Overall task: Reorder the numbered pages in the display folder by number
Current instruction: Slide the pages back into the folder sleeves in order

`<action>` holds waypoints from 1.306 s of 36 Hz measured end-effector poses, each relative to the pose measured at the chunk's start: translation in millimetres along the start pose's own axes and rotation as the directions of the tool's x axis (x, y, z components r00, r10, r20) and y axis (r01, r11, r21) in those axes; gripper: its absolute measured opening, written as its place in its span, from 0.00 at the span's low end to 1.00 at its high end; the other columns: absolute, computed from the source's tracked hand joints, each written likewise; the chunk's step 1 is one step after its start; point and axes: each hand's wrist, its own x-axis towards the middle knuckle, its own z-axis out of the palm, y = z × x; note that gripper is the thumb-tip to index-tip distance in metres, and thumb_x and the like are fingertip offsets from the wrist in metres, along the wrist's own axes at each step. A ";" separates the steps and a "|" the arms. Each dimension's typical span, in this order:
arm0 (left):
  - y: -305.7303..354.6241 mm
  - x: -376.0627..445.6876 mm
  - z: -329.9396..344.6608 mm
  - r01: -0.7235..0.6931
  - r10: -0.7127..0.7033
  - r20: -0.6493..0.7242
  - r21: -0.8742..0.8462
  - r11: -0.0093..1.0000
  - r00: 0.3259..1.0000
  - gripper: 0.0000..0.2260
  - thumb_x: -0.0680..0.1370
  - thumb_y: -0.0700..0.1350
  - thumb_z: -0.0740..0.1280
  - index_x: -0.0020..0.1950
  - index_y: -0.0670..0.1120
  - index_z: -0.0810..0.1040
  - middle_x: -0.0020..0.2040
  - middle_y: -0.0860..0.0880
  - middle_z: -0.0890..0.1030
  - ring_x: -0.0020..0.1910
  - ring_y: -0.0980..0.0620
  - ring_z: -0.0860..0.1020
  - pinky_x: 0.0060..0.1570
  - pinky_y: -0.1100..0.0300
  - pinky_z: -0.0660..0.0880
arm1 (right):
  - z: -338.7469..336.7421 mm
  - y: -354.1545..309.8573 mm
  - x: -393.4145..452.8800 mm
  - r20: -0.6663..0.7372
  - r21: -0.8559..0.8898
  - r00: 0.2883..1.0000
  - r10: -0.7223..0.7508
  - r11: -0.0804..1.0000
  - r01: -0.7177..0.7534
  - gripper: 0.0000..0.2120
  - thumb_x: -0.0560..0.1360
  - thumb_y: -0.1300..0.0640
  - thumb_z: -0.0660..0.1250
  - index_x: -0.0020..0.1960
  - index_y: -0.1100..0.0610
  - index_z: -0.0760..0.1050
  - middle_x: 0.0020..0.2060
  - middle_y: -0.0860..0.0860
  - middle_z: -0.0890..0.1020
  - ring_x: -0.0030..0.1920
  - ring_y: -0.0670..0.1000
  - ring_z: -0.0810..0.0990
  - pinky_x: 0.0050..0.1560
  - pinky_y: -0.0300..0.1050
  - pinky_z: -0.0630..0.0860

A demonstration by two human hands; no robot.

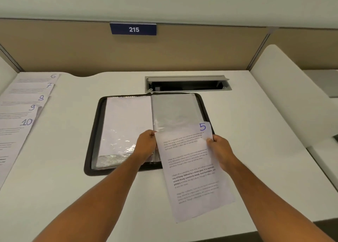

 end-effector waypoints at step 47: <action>-14.5 -4.5 31.7 -0.504 0.366 0.363 0.449 0.738 0.857 0.06 0.81 0.47 0.65 0.45 0.51 0.75 0.44 0.55 0.78 0.44 0.57 0.76 0.44 0.60 0.72 | 4.5 22.3 -18.6 -0.097 -0.211 0.994 0.055 0.975 -0.075 0.14 0.74 0.52 0.77 0.53 0.54 0.74 0.50 0.52 0.80 0.50 0.53 0.81 0.50 0.49 0.79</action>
